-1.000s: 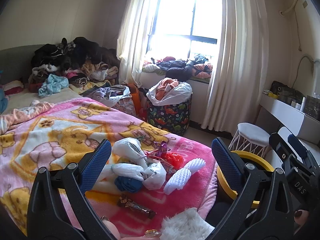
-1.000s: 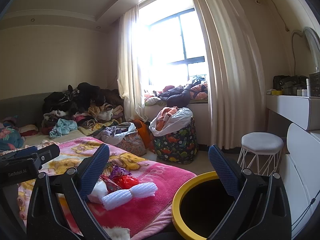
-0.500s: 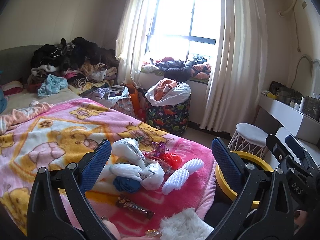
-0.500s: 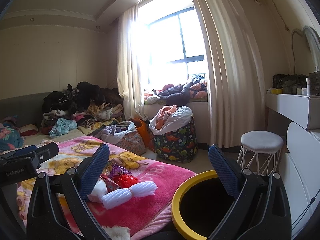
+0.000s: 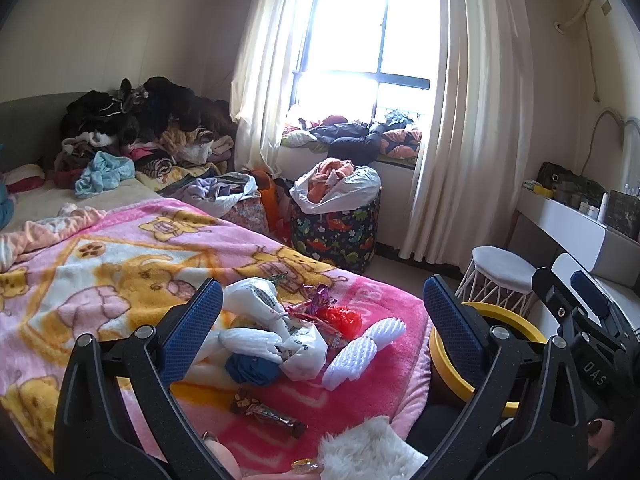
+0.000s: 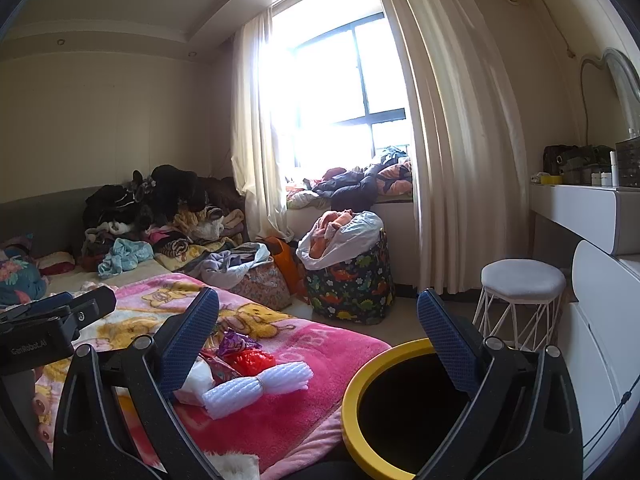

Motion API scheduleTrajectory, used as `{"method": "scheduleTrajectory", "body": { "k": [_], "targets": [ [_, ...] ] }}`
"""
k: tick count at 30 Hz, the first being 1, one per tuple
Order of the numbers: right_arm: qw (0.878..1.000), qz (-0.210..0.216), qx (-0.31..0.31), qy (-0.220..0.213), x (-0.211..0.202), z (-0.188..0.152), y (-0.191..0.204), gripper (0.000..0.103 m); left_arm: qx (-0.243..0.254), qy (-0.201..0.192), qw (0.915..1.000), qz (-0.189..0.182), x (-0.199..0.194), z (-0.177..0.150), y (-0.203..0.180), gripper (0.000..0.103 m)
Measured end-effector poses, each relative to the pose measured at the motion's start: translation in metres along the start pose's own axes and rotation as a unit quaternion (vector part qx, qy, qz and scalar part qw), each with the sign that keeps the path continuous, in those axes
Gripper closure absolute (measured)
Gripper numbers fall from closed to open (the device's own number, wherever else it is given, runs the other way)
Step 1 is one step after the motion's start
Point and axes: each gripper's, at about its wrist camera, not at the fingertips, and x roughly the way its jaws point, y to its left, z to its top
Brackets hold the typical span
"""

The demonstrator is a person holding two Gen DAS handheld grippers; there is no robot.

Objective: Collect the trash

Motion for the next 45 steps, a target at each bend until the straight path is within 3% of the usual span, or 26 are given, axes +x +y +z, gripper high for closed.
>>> {"method": "scheduleTrajectory", "body": {
  "k": [9, 17, 29, 35, 39, 45],
  "targets": [
    [1.000, -0.001, 0.004, 0.005, 0.002, -0.003, 0.001, 0.006, -0.002, 0.001, 1.0000, 0.001, 0.001, 0.008, -0.011, 0.011],
    [0.999, 0.016, -0.013, 0.049, 0.017, -0.012, 0.014, 0.006, -0.017, 0.001, 0.9996, 0.020, 0.001, 0.014, -0.004, 0.011],
    [0.991, 0.071, -0.039, 0.103, 0.051, -0.016, 0.057, 0.006, -0.058, 0.003, 0.9956, 0.073, 0.009, 0.007, 0.057, 0.011],
    [0.987, 0.083, -0.031, 0.137, 0.072, -0.019, 0.070, 0.006, -0.096, 0.024, 0.9899, 0.101, 0.017, 0.000, 0.094, 0.011],
    [0.984, 0.082, -0.027, 0.155, 0.089, -0.024, 0.075, 0.006, -0.126, 0.036, 0.9859, 0.104, 0.022, -0.011, 0.118, 0.011],
    [0.980, 0.045, -0.031, 0.190, 0.121, -0.036, 0.071, 0.006, -0.160, 0.073, 0.9801, 0.091, 0.032, -0.027, 0.137, 0.011]
  ]
}}
